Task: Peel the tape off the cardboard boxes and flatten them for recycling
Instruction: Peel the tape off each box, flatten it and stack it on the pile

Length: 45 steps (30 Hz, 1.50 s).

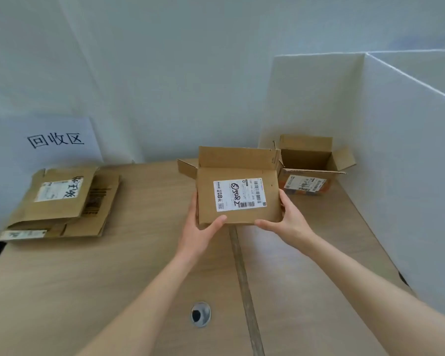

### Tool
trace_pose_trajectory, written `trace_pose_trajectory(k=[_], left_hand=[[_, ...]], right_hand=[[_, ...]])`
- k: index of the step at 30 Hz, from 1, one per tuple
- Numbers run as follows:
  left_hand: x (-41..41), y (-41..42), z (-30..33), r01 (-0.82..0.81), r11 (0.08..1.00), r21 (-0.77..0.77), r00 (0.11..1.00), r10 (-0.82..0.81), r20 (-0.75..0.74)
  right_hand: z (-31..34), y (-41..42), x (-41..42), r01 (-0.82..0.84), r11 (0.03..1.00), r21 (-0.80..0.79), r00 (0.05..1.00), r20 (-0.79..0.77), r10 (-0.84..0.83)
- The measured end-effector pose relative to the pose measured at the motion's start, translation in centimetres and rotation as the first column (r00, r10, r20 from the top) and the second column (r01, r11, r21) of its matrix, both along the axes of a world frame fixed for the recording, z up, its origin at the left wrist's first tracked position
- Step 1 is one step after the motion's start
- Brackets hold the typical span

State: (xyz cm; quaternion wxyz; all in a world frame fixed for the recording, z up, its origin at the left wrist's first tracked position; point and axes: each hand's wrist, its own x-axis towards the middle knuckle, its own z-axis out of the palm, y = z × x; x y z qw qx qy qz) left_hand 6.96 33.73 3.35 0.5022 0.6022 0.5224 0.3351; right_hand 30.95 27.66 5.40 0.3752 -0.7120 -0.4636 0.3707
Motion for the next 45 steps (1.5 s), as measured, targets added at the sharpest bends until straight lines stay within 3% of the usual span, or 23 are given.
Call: trace_pose_trajectory(k=[6,11,14,18,21,24,29,34,36,38,40,42,45], left_hand=[[-5.8,-6.4,8.4,0.052,0.998,0.023,0.993,-0.055,0.102],[-9.5,-10.8,15.4,0.025,1.0,-0.007,0.989,-0.024,0.143],[-11.5,-13.1,17.9,0.016,0.999,-0.032,1.0,-0.015,0.025],[-13.8,-15.2,18.2,0.1,0.979,0.179,0.972,-0.058,-0.23],[-14.6,-17.1,17.6,0.212,0.963,0.167,0.947,-0.16,-0.277],[-14.6,-19.0,16.1,0.21,0.973,0.092,0.951,-0.182,-0.25],[-13.4,-22.5,11.8,0.276,0.961,-0.02,0.888,-0.263,-0.377],[-12.0,-26.9,5.7,0.38,0.908,-0.174,0.678,-0.402,-0.615],[-11.2,-28.4,3.3,0.364,0.909,-0.203,0.649,-0.404,-0.645],[-10.5,-29.4,1.5,0.357,0.932,-0.07,0.591,-0.283,-0.755],[-9.3,-30.0,0.3,0.462,0.881,0.104,0.567,-0.204,-0.798],[-7.5,-30.3,-0.5,0.565,0.81,0.159,0.573,-0.246,-0.782],[-4.7,-30.4,-1.5,0.588,0.794,0.154,0.566,-0.269,-0.779]], right_hand=[[9.1,-7.4,-5.3,-0.014,1.0,0.003,0.991,0.13,0.013],[15.2,-13.3,-9.6,0.013,0.989,0.145,0.95,0.307,-0.058],[17.2,-16.2,-11.4,0.012,0.977,0.211,0.938,0.336,-0.084],[18.0,-19.2,-12.2,0.023,0.982,0.189,0.954,0.289,-0.078],[18.0,-21.0,-11.9,0.061,0.988,0.139,0.961,0.259,-0.096],[17.0,-23.1,-11.4,0.079,0.995,0.053,0.953,0.289,-0.092],[12.2,-26.4,-10.4,0.146,0.986,-0.078,0.963,0.24,-0.123],[4.4,-30.4,-10.1,0.135,0.962,-0.236,0.975,0.205,-0.086],[1.7,-31.4,-10.2,0.118,0.959,-0.259,0.983,0.169,-0.075],[-0.2,-31.7,-10.3,0.136,0.963,-0.233,0.983,0.152,-0.102],[-1.5,-31.4,-9.9,0.16,0.964,-0.212,0.98,0.149,-0.13],[-2.8,-31.1,-9.2,0.139,0.965,-0.224,0.983,0.149,-0.107],[-4.9,-31.3,-8.3,0.006,0.962,-0.272,0.999,0.036,0.004]])
